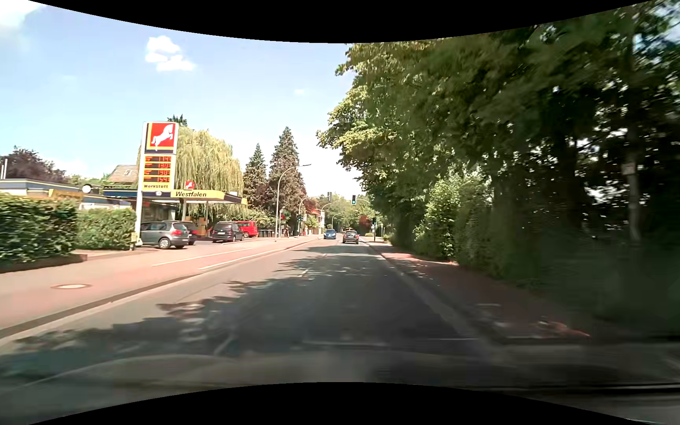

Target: Follow the waypoints while adhering to traffic rules and regulations

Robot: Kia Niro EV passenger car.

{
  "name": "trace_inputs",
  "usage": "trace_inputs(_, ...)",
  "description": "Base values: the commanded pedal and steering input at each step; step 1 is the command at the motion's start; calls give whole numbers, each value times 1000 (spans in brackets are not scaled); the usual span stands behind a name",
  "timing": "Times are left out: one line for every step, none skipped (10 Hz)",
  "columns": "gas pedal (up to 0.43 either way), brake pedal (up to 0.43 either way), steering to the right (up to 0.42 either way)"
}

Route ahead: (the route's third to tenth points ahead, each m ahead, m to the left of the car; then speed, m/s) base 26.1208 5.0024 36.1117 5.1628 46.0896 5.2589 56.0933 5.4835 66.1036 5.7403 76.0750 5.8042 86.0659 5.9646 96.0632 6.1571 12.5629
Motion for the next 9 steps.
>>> trace_inputs(0,79,-9)
trace_inputs(0,24,-7)
trace_inputs(0,18,-6)
trace_inputs(0,18,-5)
trace_inputs(0,18,-3)
trace_inputs(0,18,-3)
trace_inputs(0,18,-1)
trace_inputs(0,18,0)
trace_inputs(0,18,2)
